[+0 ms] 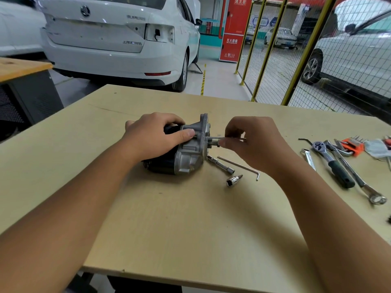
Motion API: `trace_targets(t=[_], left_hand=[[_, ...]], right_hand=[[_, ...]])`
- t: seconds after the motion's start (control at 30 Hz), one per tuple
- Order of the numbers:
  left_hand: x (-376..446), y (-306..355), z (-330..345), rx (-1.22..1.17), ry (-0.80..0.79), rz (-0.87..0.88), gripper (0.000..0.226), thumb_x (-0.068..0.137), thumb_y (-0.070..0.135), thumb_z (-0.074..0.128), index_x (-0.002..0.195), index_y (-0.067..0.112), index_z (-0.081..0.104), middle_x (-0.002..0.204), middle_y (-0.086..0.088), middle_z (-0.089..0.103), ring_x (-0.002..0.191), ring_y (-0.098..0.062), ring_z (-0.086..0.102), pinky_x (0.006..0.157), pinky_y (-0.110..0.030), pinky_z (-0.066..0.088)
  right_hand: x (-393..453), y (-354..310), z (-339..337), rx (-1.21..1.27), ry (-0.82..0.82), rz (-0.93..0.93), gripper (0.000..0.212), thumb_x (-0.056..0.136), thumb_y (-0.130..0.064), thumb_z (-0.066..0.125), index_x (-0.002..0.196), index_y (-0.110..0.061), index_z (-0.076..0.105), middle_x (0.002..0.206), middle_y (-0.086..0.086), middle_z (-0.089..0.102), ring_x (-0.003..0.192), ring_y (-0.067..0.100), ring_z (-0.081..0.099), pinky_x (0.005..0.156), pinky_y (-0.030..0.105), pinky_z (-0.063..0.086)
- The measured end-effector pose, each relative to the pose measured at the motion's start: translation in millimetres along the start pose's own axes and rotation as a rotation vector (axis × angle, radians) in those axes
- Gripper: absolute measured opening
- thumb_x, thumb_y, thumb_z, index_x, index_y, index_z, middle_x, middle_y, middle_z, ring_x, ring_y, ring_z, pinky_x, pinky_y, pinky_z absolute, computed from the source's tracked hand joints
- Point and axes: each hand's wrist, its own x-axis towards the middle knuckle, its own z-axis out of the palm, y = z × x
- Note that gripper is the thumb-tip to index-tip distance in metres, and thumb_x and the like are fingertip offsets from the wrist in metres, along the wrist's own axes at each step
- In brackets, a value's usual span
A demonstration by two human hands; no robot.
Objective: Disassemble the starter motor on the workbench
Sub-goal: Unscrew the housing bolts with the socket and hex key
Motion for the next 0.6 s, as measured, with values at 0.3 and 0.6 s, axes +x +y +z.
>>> trace_targets(t=[0.3, 0.6], left_hand=[[0.0, -0.3, -0.5, -0.001, -0.002, 0.000, 0.074, 0.062, 0.095, 0.038, 0.117, 0.053, 0.064, 0.118, 0.022, 0.066, 0.111, -0.013, 0.054, 0.093, -0.041, 0.028], [-0.6, 0.8, -0.7, -0.005, 0.001, 0.004, 0.070, 0.064, 0.095, 0.035, 0.113, 0.054, 0.065, 0.114, 0.024, 0.067, 0.109, -0.013, 0.055, 0.092, -0.042, 0.027]], right_hand=[[1.4, -2.5, -0.3, -0.026, -0.028, -0.018, 0.008, 0.089, -0.023, 0.074, 0.086, -0.016, 0.076, 0.081, -0.007, 0.056, 0.076, 0.017, 0.055, 0.070, 0.034, 0.047], [-1.1, -0.2, 0.9, -0.014, -0.046, 0.001, 0.008, 0.086, -0.034, 0.076, 0.084, -0.028, 0.071, 0.078, -0.011, 0.062, 0.072, 0.008, 0.054, 0.068, 0.035, 0.051]])
